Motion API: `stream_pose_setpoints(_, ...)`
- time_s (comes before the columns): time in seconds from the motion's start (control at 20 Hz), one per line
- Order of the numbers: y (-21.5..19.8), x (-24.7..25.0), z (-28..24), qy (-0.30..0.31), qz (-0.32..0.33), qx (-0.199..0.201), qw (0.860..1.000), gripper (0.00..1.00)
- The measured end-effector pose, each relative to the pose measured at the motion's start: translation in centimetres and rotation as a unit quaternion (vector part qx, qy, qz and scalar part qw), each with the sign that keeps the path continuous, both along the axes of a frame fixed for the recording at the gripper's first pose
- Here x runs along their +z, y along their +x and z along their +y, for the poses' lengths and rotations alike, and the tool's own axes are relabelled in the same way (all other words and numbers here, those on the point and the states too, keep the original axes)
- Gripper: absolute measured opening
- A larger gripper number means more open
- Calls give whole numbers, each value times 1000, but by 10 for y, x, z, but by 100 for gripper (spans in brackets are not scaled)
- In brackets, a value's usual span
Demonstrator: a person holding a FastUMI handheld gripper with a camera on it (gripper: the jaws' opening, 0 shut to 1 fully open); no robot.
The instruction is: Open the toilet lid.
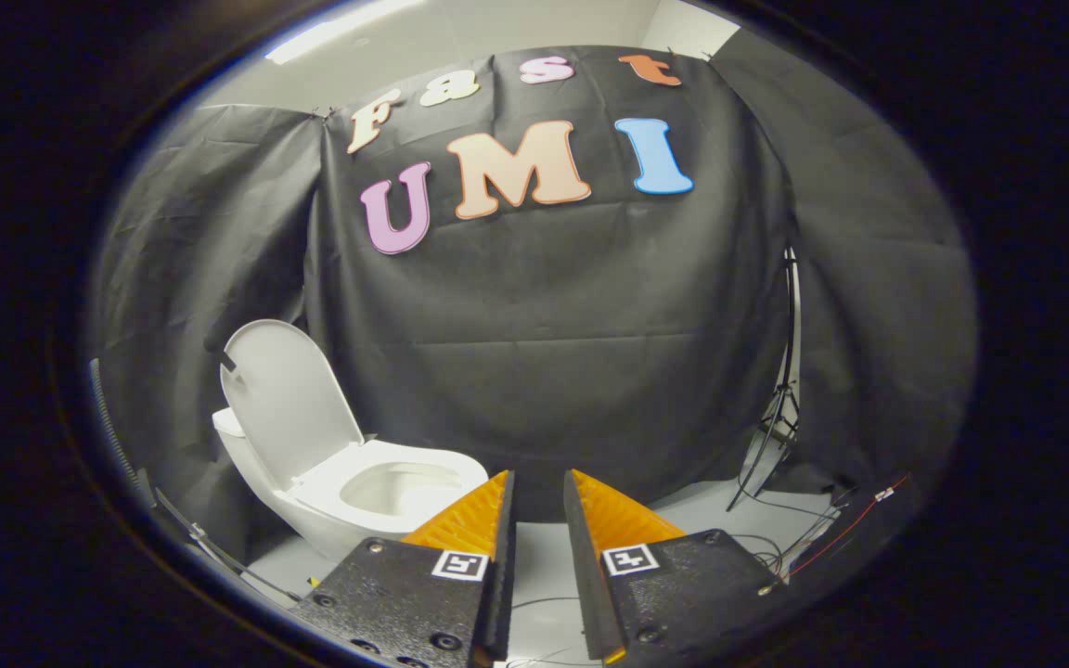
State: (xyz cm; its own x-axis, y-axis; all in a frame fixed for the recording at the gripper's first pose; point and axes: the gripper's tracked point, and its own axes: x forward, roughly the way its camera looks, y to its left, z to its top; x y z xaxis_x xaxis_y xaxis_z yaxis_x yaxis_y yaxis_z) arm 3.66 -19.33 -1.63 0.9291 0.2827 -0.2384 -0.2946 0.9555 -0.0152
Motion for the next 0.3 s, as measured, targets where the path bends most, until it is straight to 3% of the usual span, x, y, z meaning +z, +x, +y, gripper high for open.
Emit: stream_pose_setpoints(0.3, -7, 6, 4, 0, -36, 4, 999, 31)
